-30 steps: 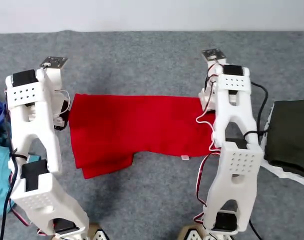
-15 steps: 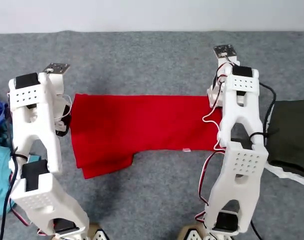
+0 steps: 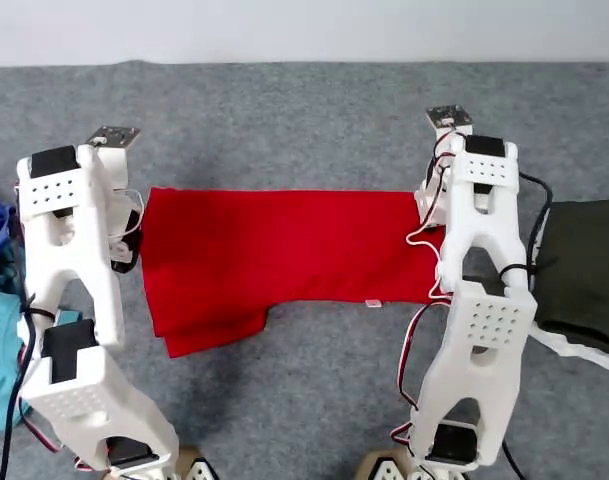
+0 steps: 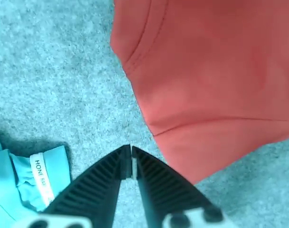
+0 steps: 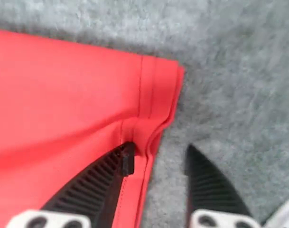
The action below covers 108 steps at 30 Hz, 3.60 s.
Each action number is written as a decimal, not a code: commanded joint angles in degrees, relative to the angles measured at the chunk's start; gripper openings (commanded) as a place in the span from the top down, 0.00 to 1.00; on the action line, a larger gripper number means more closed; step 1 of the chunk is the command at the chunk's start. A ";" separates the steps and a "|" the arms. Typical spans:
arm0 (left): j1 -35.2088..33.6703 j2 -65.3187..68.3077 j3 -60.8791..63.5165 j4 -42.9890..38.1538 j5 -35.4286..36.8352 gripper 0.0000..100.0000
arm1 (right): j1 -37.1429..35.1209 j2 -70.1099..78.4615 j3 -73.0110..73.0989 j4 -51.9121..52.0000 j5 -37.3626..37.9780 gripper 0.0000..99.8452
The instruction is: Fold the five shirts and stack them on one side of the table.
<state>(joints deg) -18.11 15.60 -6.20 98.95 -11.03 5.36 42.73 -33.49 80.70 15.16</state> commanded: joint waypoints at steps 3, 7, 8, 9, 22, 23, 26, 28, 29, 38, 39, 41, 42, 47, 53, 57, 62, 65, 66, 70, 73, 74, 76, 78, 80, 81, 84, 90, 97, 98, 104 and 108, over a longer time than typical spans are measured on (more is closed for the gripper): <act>0.00 -3.34 -0.22 1.49 0.18 1.00 | -1.71 -9.89 -2.64 -1.45 -0.97 0.78; 0.00 -3.34 -0.22 1.49 0.26 1.00 | -4.79 -8.84 -2.64 -3.74 -0.97 0.85; 0.00 -3.34 -0.22 1.49 0.26 1.00 | -5.41 -7.87 -2.64 -4.18 -0.88 0.89; 0.00 -3.34 -0.22 1.49 0.26 1.00 | -6.02 -6.90 -2.64 -4.70 -0.88 0.93; -0.09 -3.34 -0.22 1.49 0.09 1.00 | -9.27 2.15 -2.64 -13.14 3.60 0.97; -0.09 -3.34 -0.22 1.49 0.09 1.00 | -9.63 2.42 -2.64 -14.11 3.96 0.97; -0.09 -3.34 -0.22 1.49 0.09 1.00 | -10.24 2.42 -2.64 -17.10 3.96 0.97; -0.09 -3.34 -0.31 1.49 0.09 1.00 | -10.33 2.33 -2.64 -18.95 3.96 0.97; -0.09 -3.34 -0.31 1.49 0.00 1.00 | -10.33 2.33 -2.73 -19.47 3.96 0.97; 4.31 -6.77 -1.19 1.32 -0.09 1.00 | -9.36 0.57 -10.46 -7.78 3.96 0.97; 5.98 -7.56 -2.15 1.32 -0.09 1.00 | -9.27 0.13 -11.25 -5.05 3.96 0.97; 9.41 -8.35 -4.53 0.97 -0.09 1.00 | -8.92 -0.48 -12.48 0.13 3.96 0.97; 10.90 -8.00 -6.11 0.70 -0.09 1.00 | -8.92 -0.66 -13.10 2.42 3.96 0.97; 16.00 0.00 -15.16 -0.18 0.00 0.99 | -9.36 -0.84 -13.98 13.49 3.96 0.97; 19.43 15.30 -31.34 0.26 0.09 0.99 | -7.96 -0.40 -13.98 19.21 3.96 0.97; 20.22 25.49 -40.13 0.26 0.09 0.99 | -6.29 -0.31 -13.63 20.70 3.78 0.97; 17.67 37.54 -49.89 0.26 0.09 0.99 | -5.49 1.89 -13.36 21.05 3.87 0.97; 15.82 43.43 -54.90 0.26 0.09 0.99 | -5.23 5.58 -13.27 21.23 3.69 0.97; 15.30 44.92 -56.31 0.26 0.09 0.99 | -5.14 6.64 -13.27 21.58 3.69 0.97; 12.92 49.85 -60.44 0.26 0.00 0.99 | -4.79 9.98 -13.27 21.85 3.60 0.99; 10.73 51.78 -62.64 0.26 0.00 0.99 | -3.82 10.77 -13.27 21.85 3.60 0.99; 10.29 51.78 -63.25 0.35 0.00 0.99 | -3.56 10.86 -13.27 21.85 3.60 0.99; 9.67 51.87 -64.48 0.70 0.00 0.99 | -3.03 10.86 -13.27 21.85 3.87 0.99; 9.58 51.78 -65.63 1.49 0.00 0.99 | -2.86 10.86 -13.36 21.85 3.87 0.99; 9.93 51.69 -67.03 1.58 0.09 0.99 | -2.86 10.95 -13.36 21.85 3.96 0.99; 9.93 51.69 -68.18 1.58 0.18 0.99 | -2.86 10.95 -13.36 21.85 3.96 0.99; 10.90 49.49 -70.29 1.58 0.35 0.99 | -2.86 9.98 -13.36 22.02 3.96 0.99; 18.02 39.74 -67.03 1.67 0.35 0.99 | -3.03 1.10 -13.36 21.93 3.96 0.99; 20.22 29.45 -58.68 1.67 0.35 0.99 | -3.47 -3.82 -13.63 14.29 3.87 0.99; 19.69 28.22 -57.27 1.67 0.35 0.99 | -3.47 -3.74 -13.45 12.53 3.87 0.99; 18.46 21.71 -45.05 1.58 0.18 0.99 | -3.65 2.51 -13.45 3.74 3.96 0.99; 18.37 18.99 -39.43 1.58 0.09 0.99 | -3.30 8.31 -13.63 -0.92 3.96 0.99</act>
<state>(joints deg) 0.35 39.87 -47.78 99.38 -11.03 1.32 50.11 -44.66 82.81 18.68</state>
